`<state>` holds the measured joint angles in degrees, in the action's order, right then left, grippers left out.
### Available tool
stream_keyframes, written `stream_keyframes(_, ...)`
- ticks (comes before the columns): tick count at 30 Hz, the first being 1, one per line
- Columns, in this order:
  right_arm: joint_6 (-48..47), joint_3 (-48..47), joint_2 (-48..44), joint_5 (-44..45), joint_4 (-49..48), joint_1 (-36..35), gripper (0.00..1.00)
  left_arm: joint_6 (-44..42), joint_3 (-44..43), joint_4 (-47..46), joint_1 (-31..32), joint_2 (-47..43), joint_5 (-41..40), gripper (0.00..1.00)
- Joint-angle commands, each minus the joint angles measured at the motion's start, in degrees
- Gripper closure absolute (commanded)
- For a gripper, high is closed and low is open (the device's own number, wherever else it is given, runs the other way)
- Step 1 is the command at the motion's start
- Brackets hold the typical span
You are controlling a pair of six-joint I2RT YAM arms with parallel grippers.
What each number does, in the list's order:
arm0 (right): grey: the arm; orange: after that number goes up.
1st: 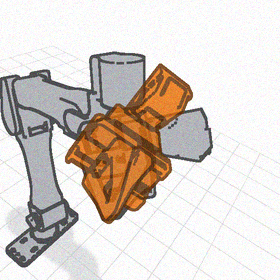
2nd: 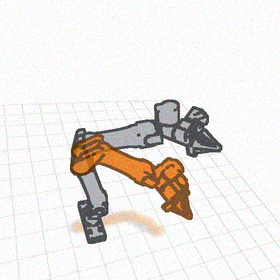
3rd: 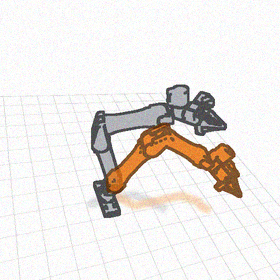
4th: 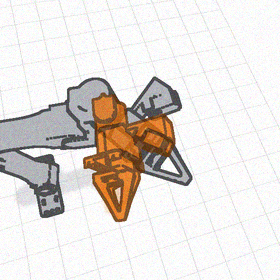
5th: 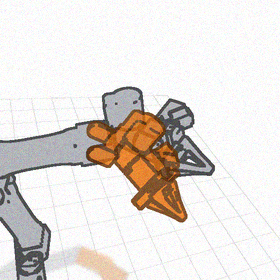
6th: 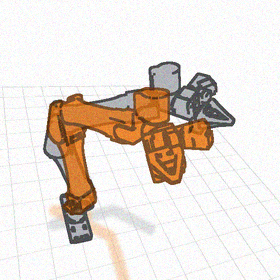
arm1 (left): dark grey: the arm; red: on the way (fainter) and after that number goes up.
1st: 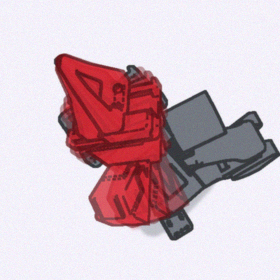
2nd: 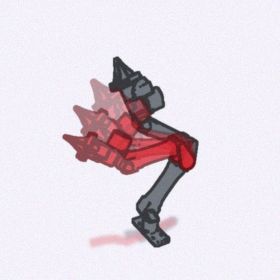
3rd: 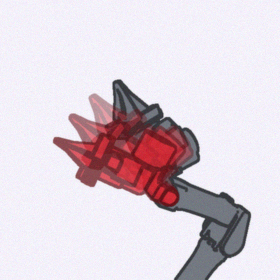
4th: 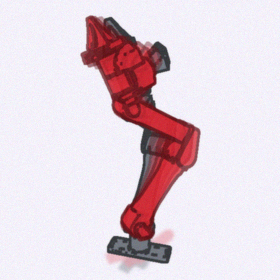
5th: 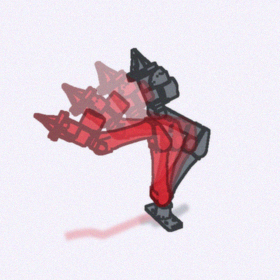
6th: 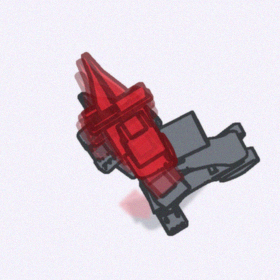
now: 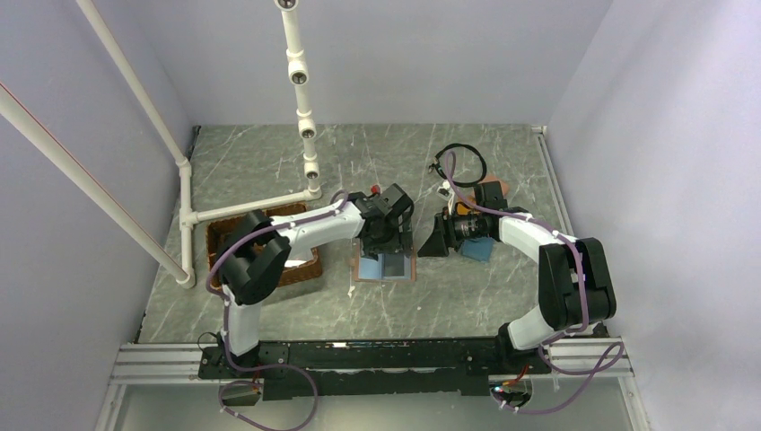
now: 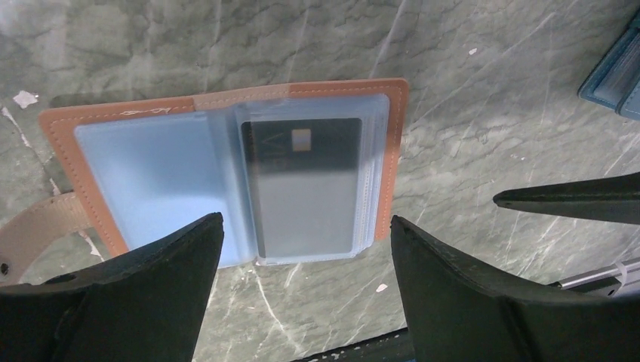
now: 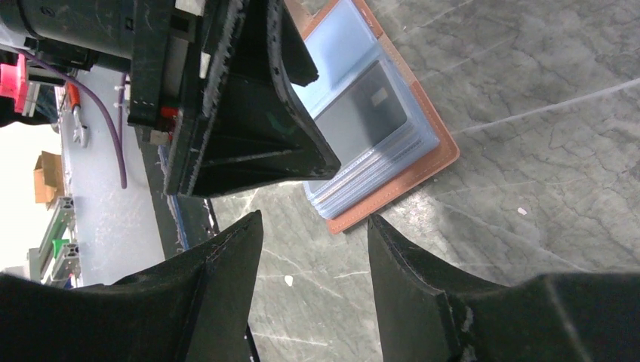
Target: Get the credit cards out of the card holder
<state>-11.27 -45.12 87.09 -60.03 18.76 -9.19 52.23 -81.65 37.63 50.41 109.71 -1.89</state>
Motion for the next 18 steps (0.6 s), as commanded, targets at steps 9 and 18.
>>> stream_keyframes(9, 0.2, -0.5, -0.6, 0.0, -1.5, 1.5, 0.44, 0.0, -6.4, 4.3, 1.0, 4.5, -1.8, 0.13)
stream_keyframes(18, 0.3, -0.7, -0.1, -0.1, -1.4, 2.4, 0.44, 0.1, -7.5, 4.7, 1.4, 6.0, -1.5, 0.13)
